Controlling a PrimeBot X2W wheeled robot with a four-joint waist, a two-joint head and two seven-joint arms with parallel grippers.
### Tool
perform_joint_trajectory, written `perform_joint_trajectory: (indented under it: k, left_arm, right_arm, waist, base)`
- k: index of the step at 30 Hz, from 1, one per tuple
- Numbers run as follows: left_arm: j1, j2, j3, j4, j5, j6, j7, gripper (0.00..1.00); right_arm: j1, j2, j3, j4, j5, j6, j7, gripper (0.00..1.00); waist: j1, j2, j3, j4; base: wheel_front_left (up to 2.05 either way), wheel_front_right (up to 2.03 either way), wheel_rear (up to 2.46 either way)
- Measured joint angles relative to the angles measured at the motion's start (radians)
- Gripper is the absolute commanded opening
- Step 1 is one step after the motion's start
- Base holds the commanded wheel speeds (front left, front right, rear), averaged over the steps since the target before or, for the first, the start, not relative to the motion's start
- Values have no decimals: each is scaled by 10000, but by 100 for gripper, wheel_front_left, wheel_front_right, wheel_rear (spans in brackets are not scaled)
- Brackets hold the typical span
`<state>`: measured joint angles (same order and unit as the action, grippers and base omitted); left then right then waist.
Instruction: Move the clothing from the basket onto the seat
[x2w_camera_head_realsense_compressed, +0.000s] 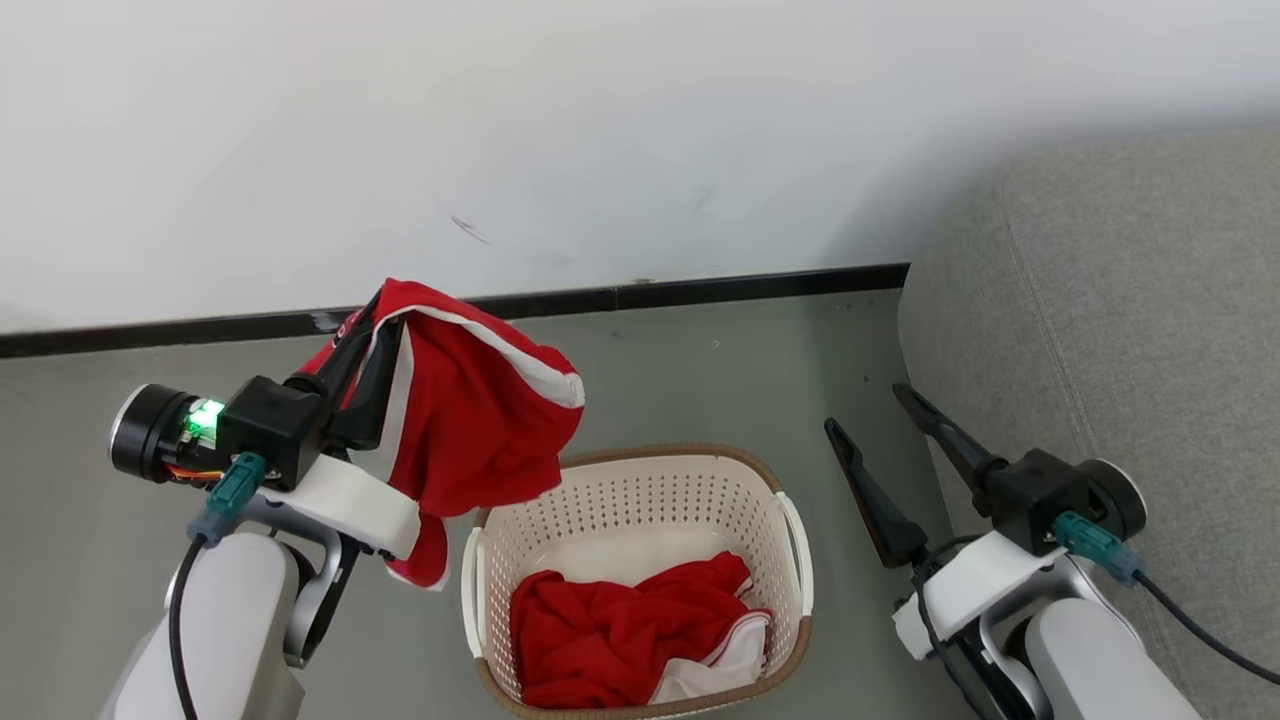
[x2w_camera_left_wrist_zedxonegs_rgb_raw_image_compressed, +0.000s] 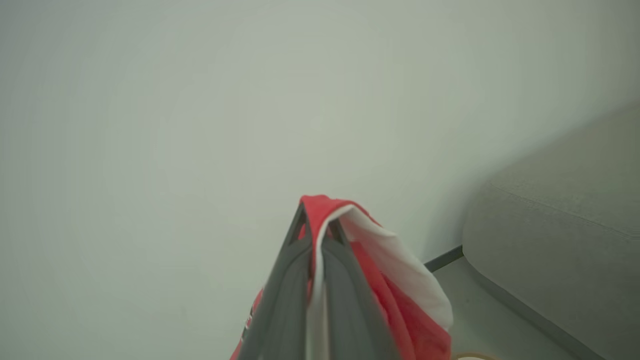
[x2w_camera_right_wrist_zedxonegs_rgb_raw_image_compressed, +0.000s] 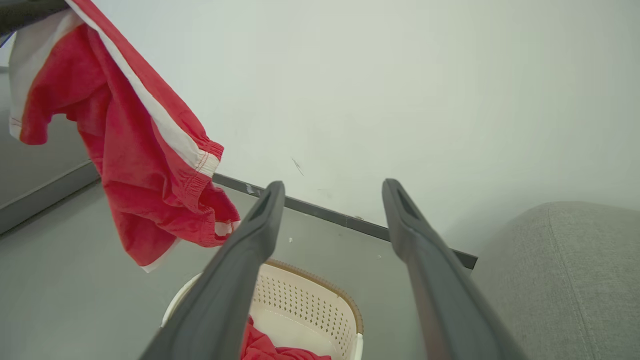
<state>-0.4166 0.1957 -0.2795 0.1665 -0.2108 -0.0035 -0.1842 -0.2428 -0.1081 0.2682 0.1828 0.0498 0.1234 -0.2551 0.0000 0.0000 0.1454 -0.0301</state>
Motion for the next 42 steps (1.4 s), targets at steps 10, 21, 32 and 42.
perform_joint_trajectory:
  k: [10, 21, 32, 42]
  left_arm:
    - [414, 6, -581, -374, -165, -430, 825, 0]
    - [390, -290, -1484, -1275, -341, -800, 1580, 0]
    - [335, -527, -2136, -2015, -470, -965, 2309, 0]
    - [111, -767, -2566, -2596, -616, -1022, 2872, 0]
  right_arm:
    - [737, -186, 416, 213, 29, 0, 0, 100]
    - [928, -890, 2113, 550, 192, 0, 0, 100]
    - [686, -1122, 3212, 930, 662, 0, 0, 100]
    - [-29, -815, 4882, 1559, 1237, 2, 0, 100]
  waist:
    - [0, 0, -944, 255]
    - [0, 0, -1685, 474]
    - [0, 0, -2080, 677]
    - [0, 1, -2111, 949]
  base:
    - [0, 0, 0]
    - [0, 0, 0]
    - [0, 0, 0]
    - [0, 0, 0]
